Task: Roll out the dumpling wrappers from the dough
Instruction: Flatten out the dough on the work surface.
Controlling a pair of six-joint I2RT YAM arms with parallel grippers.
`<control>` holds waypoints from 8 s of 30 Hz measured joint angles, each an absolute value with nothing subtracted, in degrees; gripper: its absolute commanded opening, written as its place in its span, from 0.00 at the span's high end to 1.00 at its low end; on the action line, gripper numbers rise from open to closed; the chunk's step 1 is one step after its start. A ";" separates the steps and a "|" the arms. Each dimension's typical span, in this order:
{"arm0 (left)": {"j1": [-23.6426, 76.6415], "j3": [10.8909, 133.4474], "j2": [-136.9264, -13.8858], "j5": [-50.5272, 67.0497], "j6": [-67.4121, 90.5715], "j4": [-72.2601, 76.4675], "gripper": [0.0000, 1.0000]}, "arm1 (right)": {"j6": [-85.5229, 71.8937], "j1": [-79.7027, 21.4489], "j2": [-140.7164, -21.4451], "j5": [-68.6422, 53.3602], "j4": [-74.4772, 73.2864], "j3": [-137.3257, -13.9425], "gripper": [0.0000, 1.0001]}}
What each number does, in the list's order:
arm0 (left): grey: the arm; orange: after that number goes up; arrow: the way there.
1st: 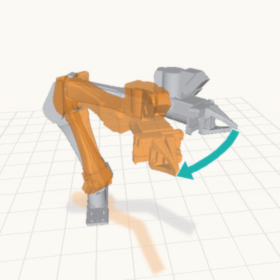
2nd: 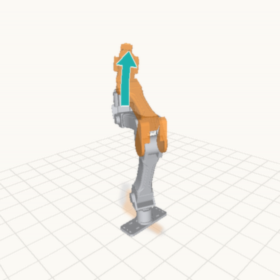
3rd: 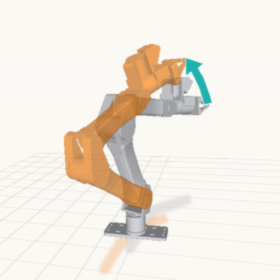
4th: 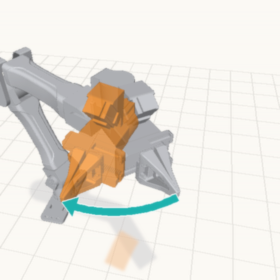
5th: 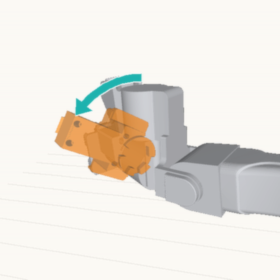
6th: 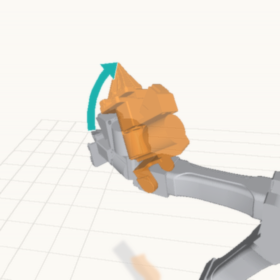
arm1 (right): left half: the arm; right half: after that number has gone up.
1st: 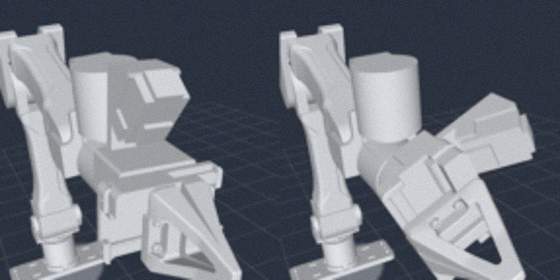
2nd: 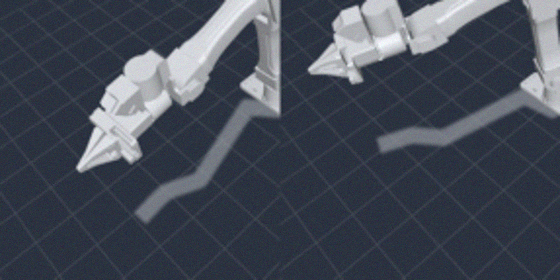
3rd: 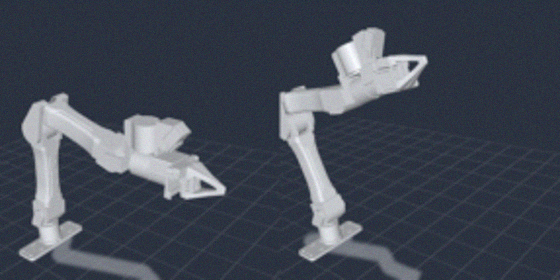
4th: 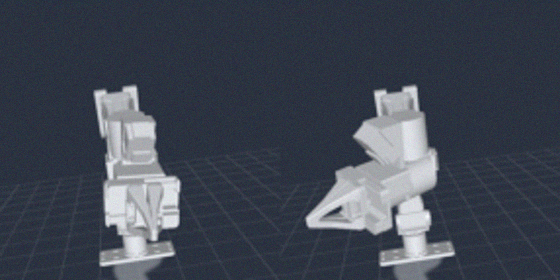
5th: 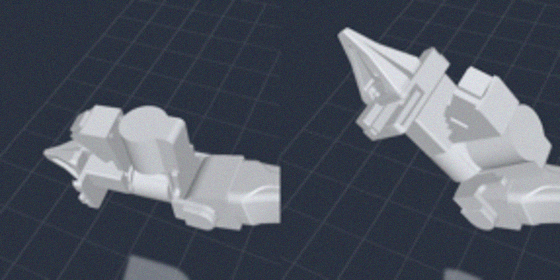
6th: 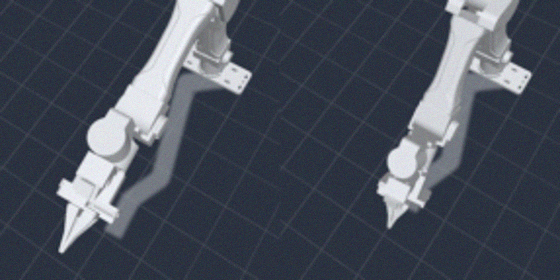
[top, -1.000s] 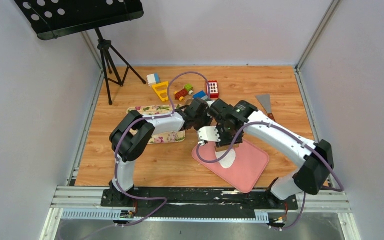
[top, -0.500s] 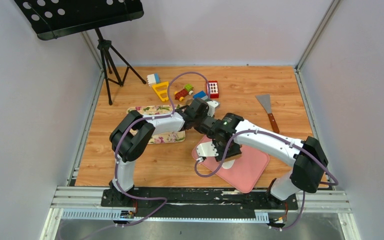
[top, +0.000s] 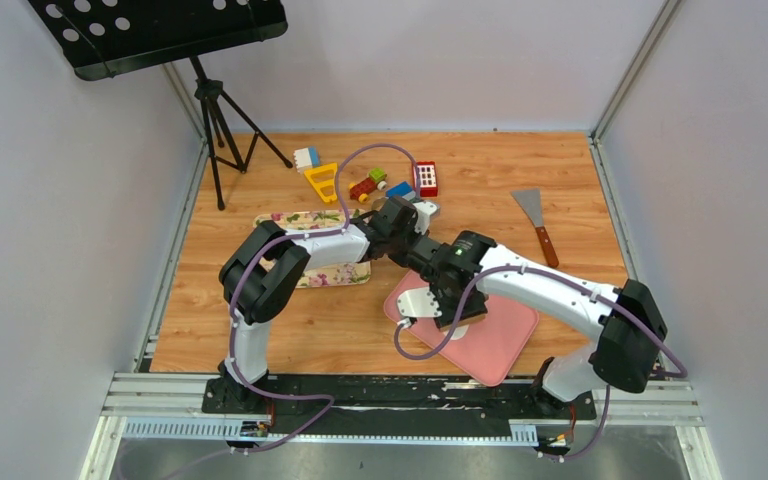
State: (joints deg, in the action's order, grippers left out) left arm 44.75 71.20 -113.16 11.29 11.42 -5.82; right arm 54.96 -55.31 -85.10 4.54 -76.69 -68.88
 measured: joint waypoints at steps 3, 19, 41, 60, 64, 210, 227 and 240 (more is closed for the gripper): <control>44.75 71.20 -113.16 11.29 11.44 -5.82 1.00 | 54.48 -55.31 -84.79 4.16 -76.75 -68.60 1.00; 44.75 71.20 -113.16 11.25 11.44 -5.82 1.00 | 52.58 -55.31 -82.02 -0.01 -78.74 -66.54 1.00; 44.91 71.20 -113.10 10.00 12.84 -5.91 1.00 | 51.88 -36.01 -82.08 -9.26 -82.52 -85.19 1.00; 45.65 71.20 -112.62 2.15 20.78 -7.22 1.00 | 49.30 -22.59 -92.82 -22.02 -88.68 -83.88 1.00; 45.65 71.20 -112.44 0.82 21.45 -7.73 1.00 | 49.36 -22.02 -92.86 -22.39 -88.84 -80.53 1.00; 41.74 68.14 -109.91 1.54 27.73 -9.10 1.00 | 79.96 -48.36 -83.07 -1.02 -67.00 -68.18 1.00; 41.56 68.75 -110.21 2.11 27.57 -9.89 1.00 | 80.14 -49.19 -82.81 -1.83 -66.87 -70.67 1.00; 41.47 69.08 -110.41 2.46 27.55 -10.26 1.00 | 80.05 -50.63 -83.70 -0.10 -66.83 -68.62 1.00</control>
